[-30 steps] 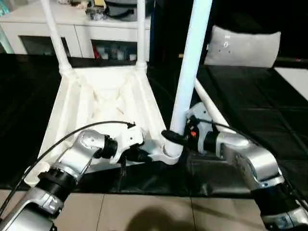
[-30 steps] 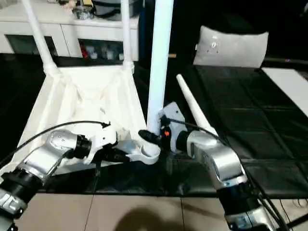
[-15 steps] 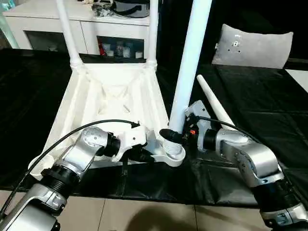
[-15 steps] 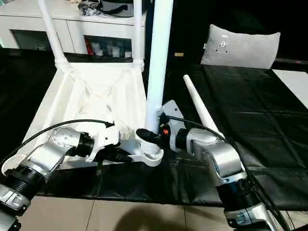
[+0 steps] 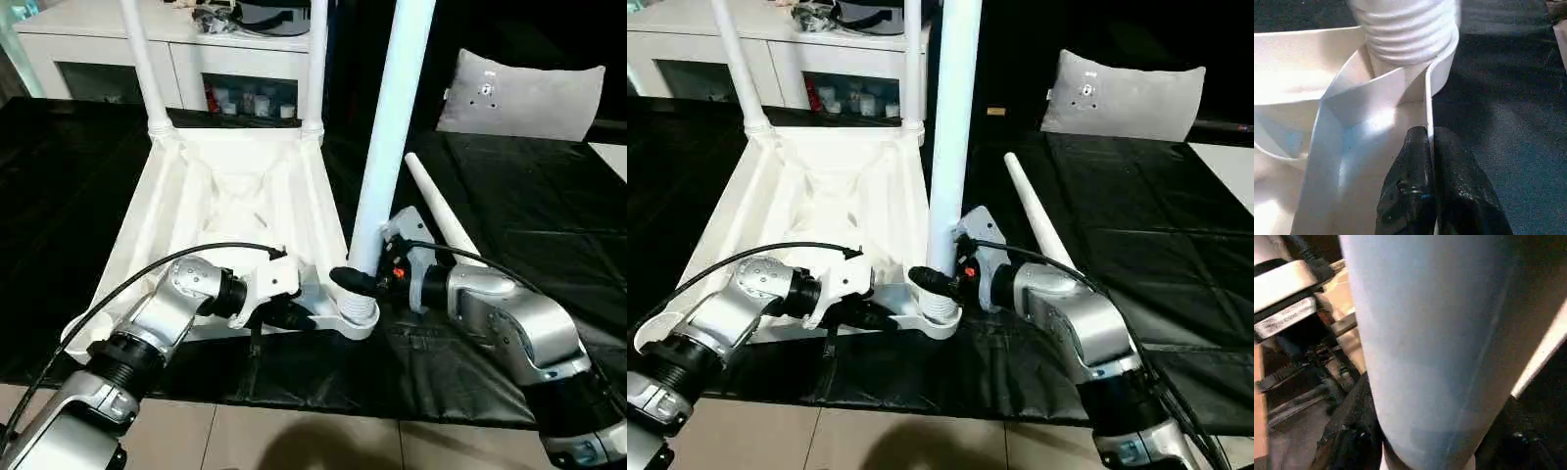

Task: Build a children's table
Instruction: Insert table leg to table base

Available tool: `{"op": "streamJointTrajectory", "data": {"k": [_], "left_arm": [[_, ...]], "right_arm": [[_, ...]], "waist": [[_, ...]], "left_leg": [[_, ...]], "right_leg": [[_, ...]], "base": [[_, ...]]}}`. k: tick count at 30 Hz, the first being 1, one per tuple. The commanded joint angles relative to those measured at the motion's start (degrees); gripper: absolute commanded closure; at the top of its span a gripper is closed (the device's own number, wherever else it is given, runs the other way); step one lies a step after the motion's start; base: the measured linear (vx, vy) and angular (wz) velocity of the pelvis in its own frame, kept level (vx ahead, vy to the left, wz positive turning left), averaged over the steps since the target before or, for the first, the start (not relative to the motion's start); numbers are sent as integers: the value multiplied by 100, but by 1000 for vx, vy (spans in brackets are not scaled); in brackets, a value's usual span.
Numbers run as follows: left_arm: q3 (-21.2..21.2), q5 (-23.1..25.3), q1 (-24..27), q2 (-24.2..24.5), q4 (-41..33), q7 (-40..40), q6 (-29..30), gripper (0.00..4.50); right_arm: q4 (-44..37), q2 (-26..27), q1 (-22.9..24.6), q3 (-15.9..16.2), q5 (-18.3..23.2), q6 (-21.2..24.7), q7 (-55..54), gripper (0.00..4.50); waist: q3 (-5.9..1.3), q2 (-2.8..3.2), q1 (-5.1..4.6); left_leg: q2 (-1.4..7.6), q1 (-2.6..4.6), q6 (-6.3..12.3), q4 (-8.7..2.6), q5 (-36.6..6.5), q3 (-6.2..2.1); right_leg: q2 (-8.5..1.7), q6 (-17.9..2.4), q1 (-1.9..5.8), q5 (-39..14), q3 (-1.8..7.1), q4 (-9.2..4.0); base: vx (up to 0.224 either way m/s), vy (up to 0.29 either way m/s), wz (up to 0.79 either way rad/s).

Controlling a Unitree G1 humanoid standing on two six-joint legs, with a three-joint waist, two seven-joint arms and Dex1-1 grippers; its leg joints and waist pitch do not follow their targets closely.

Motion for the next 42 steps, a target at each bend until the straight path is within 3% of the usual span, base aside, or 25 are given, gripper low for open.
{"op": "streamJointTrajectory", "data": {"k": [1,9,20,27,31,32,33,34,36,41,42], "left_arm": [[35,124,-144,-32,134,37,-113,450],[47,170,-176,-35,231,19,-174,450],[34,159,-285,-96,271,-114,-235,450],[76,177,-310,-103,282,-95,-248,450],[141,141,-298,-130,300,-29,-186,450],[190,108,-290,-151,332,10,-173,450],[193,106,-290,-153,334,13,-172,450],[225,79,-287,-173,350,38,-152,450],[258,49,-279,-195,357,63,-122,450],[242,81,-273,-214,382,102,-126,450],[232,97,-272,-217,386,102,-134,450]], "right_arm": [[70,-64,97,65,-49,180,-1,260],[-65,-108,153,-29,24,296,-19,260],[508,62,130,-89,-133,-12,-161,260],[484,224,283,-363,131,-102,-143,260],[551,354,542,-635,287,-207,-235,260],[562,378,696,-672,280,-308,-252,260],[561,378,704,-671,279,-314,-251,260],[552,398,797,-683,271,-370,-261,260],[539,431,903,-707,271,-429,-284,260],[419,431,1259,-619,90,-745,-399,260],[399,358,1335,-482,-138,-943,-434,260]], "waist": [[-325,22,-31],[-301,40,-56],[-312,87,-43],[-297,76,-44],[-313,83,-34],[-317,179,-10],[-309,115,-31],[-313,107,-26],[-311,168,-8],[-305,198,17],[-298,217,11]], "left_leg": [[141,-14,-178,-536,-1687,-2],[132,13,-193,-534,-1986,-25],[142,9,-212,-550,-1983,-24],[136,31,-194,-553,-2117,-25],[155,3,-177,-572,-1953,-16],[151,12,-202,-575,-1989,-29],[153,-2,-193,-582,-2036,-25],[148,-7,-187,-583,-2036,-25],[142,16,-168,-583,-2044,-8],[141,-9,-149,-609,-2004,-18],[138,6,-158,-610,-2102,-21]], "right_leg": [[-218,-808,185,-2393,279,-513],[-237,-591,140,-3045,255,-615],[-230,-777,145,-2690,263,-575],[-243,-666,117,-3033,255,-638],[-232,-789,131,-2597,267,-594],[-242,-832,144,-2536,265,-577],[-227,-844,149,-2491,258,-588],[-223,-841,162,-2501,256,-582],[-231,-857,148,-2530,263,-610],[-232,-771,176,-2642,251,-625],[-236,-717,161,-2804,244,-652]], "base": [[0,0,0],[0,0,0],[0,0,0],[0,0,0],[0,0,0],[0,0,0],[0,0,0],[0,0,0],[0,0,0],[0,0,0],[0,0,0]]}}
